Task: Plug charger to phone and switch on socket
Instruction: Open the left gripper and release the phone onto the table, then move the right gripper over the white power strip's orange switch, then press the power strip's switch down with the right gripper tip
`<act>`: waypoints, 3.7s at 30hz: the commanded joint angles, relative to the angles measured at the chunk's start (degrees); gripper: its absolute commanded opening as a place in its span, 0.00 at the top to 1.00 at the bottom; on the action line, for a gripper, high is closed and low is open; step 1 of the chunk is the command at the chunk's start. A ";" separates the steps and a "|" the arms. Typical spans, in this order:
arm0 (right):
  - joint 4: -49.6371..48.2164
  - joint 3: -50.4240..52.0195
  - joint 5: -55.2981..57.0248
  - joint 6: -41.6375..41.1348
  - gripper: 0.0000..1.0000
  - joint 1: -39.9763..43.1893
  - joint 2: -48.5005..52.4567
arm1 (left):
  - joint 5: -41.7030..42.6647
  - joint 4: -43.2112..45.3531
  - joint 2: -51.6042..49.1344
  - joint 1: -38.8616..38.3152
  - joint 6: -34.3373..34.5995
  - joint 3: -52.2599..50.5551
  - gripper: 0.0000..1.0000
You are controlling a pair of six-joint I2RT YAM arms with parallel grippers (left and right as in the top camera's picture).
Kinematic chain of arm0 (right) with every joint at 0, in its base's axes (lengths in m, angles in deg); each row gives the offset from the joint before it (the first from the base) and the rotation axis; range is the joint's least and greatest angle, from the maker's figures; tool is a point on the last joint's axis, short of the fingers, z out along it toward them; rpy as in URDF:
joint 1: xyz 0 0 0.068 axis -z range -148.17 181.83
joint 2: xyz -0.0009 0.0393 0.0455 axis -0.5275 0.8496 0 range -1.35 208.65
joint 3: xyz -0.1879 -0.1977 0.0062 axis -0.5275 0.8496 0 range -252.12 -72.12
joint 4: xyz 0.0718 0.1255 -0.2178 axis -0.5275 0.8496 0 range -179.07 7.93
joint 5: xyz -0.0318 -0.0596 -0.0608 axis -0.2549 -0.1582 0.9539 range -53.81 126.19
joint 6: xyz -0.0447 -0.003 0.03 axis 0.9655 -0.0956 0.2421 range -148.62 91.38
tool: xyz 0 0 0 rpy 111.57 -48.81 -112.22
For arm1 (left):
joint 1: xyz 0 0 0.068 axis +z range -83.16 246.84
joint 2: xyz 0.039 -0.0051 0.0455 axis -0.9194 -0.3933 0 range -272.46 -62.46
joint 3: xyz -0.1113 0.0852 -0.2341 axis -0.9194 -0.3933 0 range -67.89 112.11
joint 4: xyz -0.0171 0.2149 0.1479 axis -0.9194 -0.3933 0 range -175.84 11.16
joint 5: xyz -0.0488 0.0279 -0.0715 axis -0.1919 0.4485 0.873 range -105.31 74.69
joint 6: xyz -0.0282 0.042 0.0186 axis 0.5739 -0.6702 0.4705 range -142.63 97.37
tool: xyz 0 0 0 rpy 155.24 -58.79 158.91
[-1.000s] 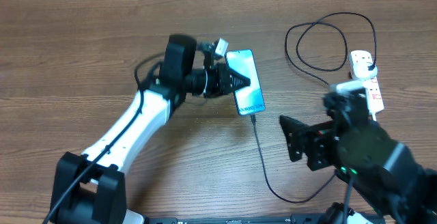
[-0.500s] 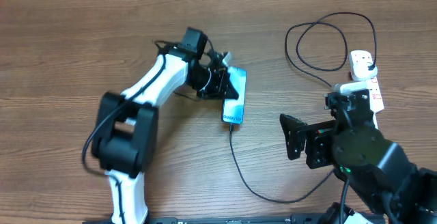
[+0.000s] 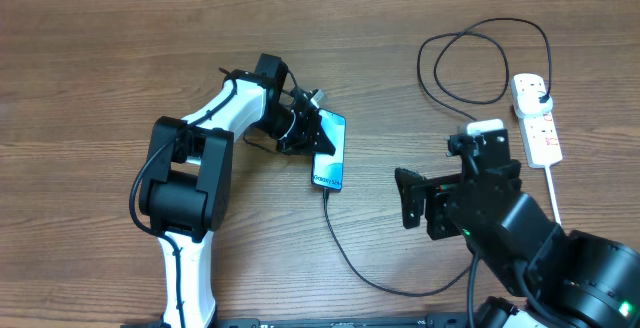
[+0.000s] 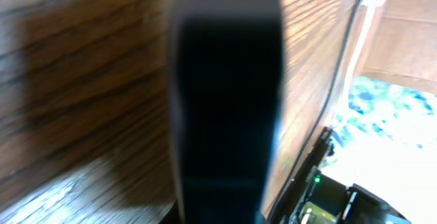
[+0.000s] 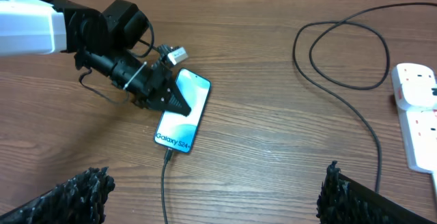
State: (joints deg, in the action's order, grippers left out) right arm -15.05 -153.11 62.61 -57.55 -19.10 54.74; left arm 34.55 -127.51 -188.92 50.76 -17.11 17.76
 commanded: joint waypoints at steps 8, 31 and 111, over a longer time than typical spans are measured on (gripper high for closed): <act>-0.70 0.20 -3.02 -1.31 0.00 0.35 6.08 | -7.10 -0.66 0.15 -0.20 -0.02 0.72 0.96; 0.61 0.20 -11.74 -1.81 0.00 0.35 22.99 | -20.94 -3.78 0.17 -1.62 3.96 0.72 0.62; -3.45 -17.75 -31.67 -3.52 0.96 79.95 55.76 | -66.12 -19.32 92.26 -3.74 28.79 -23.12 0.00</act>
State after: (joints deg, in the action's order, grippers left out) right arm -18.61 -165.83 33.54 -62.44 59.43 106.74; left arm -25.64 -145.74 -99.70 46.96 10.47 -5.28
